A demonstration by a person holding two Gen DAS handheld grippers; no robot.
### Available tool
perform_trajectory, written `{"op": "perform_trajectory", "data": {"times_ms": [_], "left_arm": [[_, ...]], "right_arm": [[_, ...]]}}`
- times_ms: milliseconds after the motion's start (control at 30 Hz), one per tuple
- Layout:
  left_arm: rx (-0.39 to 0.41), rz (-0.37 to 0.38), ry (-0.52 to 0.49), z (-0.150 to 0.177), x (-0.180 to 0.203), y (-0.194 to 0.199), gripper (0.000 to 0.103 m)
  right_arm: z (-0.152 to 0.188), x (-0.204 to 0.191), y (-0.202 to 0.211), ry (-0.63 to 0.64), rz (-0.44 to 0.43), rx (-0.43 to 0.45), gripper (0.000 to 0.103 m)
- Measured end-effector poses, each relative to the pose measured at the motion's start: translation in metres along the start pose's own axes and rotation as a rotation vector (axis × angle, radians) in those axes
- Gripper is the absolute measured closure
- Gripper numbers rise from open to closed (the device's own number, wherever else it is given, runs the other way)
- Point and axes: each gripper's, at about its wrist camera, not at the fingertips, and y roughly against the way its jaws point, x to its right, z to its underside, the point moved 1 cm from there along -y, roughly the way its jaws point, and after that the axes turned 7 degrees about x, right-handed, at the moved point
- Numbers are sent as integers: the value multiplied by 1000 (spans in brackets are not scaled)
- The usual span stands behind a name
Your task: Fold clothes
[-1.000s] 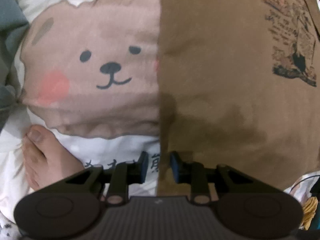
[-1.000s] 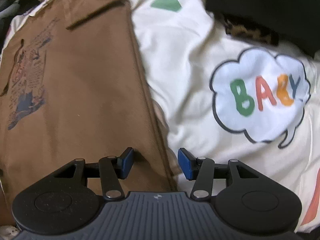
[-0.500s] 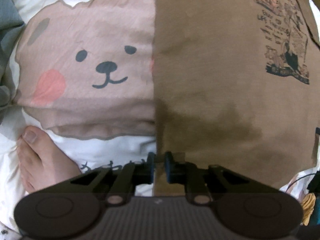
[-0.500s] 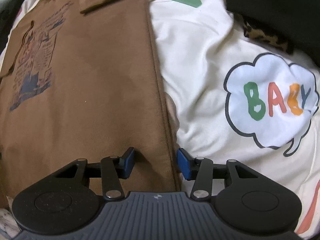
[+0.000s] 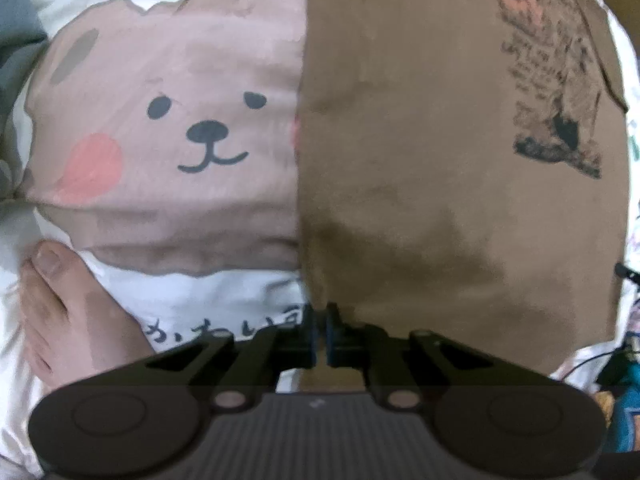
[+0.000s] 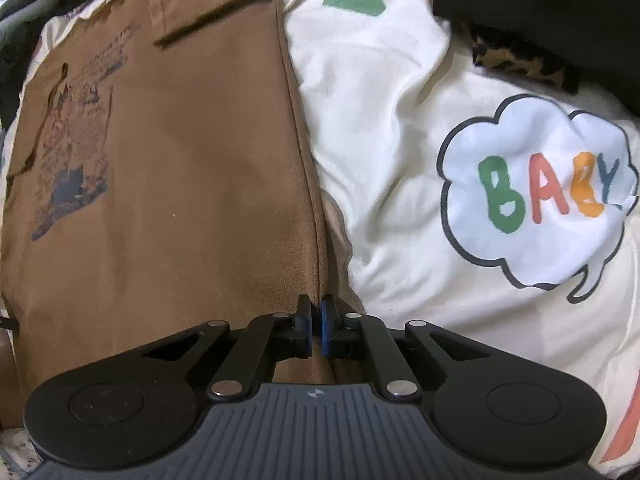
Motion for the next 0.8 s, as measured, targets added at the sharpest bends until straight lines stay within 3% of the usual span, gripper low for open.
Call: {"op": "perform_trajectory", "data": {"times_ms": [433, 533, 800], "left_arm": [[187, 151, 69, -23, -7, 67, 100], [203, 166, 79, -65, -40, 90, 100], [257, 174, 171, -104, -47, 62, 100]], "right_arm": [[-26, -11, 53, -101, -85, 182, 102], [-35, -12, 57, -117, -94, 206, 102], [-59, -10, 51, -150, -94, 251, 102]]}}
